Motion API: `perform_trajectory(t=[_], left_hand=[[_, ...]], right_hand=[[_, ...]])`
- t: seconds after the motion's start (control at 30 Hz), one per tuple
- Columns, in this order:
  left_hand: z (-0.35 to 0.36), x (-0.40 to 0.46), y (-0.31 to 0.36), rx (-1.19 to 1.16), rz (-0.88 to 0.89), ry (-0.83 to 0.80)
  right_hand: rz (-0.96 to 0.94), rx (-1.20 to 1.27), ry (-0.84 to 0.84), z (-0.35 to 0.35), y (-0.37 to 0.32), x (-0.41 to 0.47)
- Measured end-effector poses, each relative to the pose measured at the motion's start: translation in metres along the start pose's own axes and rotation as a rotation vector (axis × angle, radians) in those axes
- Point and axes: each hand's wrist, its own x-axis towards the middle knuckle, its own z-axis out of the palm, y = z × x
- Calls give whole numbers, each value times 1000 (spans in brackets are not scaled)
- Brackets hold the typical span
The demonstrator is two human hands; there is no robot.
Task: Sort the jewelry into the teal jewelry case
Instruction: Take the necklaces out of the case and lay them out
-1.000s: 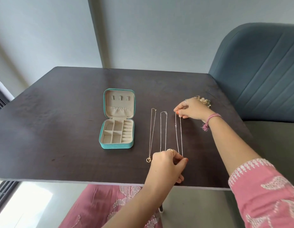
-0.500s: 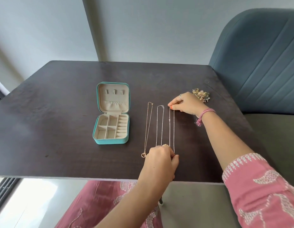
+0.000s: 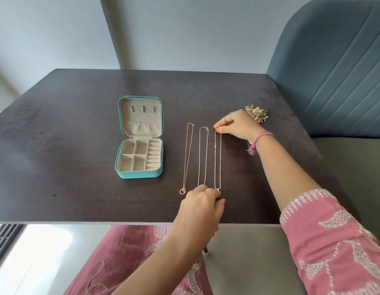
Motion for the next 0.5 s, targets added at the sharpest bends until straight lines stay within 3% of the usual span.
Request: perform_trajectory(t=[0.33, 0.5], left_hand=[[-29, -4, -31, -104, 113, 155], [-47, -6, -42, -89, 69, 177]], right_hand=[[11, 85, -1, 0, 5, -2], [69, 200, 44, 2, 7, -5]])
